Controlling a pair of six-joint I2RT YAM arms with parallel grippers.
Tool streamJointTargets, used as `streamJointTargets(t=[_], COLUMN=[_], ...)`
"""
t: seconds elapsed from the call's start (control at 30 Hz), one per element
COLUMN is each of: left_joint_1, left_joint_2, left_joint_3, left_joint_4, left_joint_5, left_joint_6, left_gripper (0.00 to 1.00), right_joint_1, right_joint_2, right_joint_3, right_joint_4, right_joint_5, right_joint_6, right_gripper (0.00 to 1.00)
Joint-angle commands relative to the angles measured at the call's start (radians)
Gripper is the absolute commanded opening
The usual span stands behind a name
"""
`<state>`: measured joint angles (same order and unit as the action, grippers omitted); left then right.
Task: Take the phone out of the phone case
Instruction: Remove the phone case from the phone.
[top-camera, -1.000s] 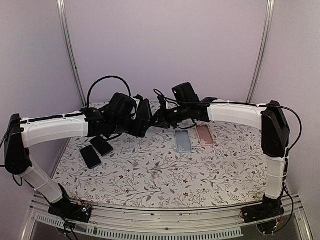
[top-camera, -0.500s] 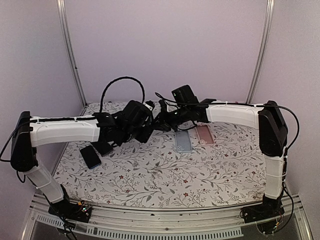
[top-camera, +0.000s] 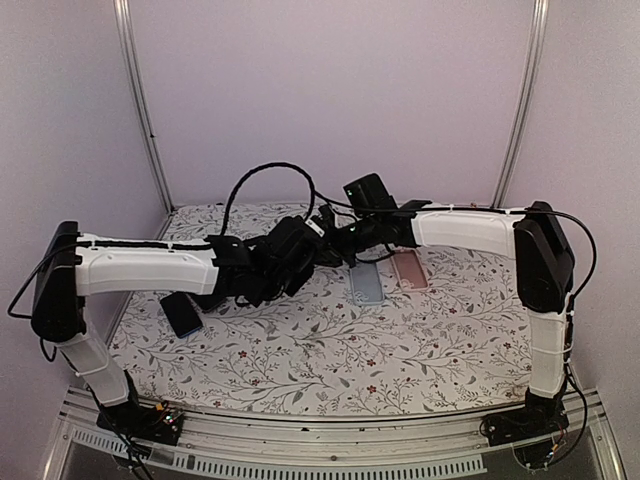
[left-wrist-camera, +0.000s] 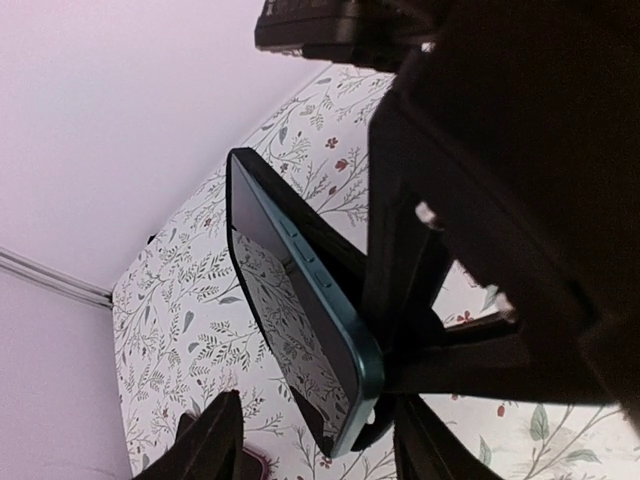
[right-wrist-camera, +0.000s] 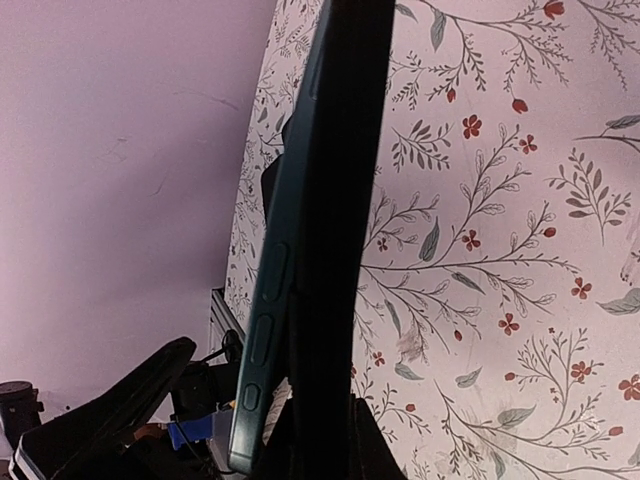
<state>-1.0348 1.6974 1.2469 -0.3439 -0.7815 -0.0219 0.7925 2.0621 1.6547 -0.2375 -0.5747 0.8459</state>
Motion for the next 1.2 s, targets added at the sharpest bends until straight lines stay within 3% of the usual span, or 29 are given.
streamJointTargets(t=[0.0, 0.17, 0.47, 0.73, 1.17], left_joint_1=[-0.010, -0.012, -0.011, -0.010, 0.001], left_joint_2=[0.056, 0.059, 0.064, 0.048, -0.090], left_joint_3=[0.015, 0.016, 0.011, 0.016, -0.036], left_joint_4=[0.026, 0.051, 0.094, 0.124, 0.178], left_joint_5=[-0.048, -0.068, -0.079, -0.099, -0.023], left_joint_6=[0.020, 0.051, 0.080, 0.086, 0.025], left_gripper=[0.51, 0.45, 0.25, 0.00, 0.00], right_joint_1=[0.038, 0.039, 0.039, 0.038, 0.011], right_joint_2=[-0.060, -0.071, -0.091, -0.116, -0.153], right_joint_3=[-0.001, -0.021, -0.044, -0.084, -0.168], right_joint_4=[0.147, 0.158, 0.167, 0.182, 0.206], right_joint_5=[-0.161, -0.167, -0.162, -0.143, -0.081], right_joint_6=[0.012, 0.024, 0.025, 0.035, 0.060], right_gripper=[0.00, 0.00, 0.00, 0.00, 0.00])
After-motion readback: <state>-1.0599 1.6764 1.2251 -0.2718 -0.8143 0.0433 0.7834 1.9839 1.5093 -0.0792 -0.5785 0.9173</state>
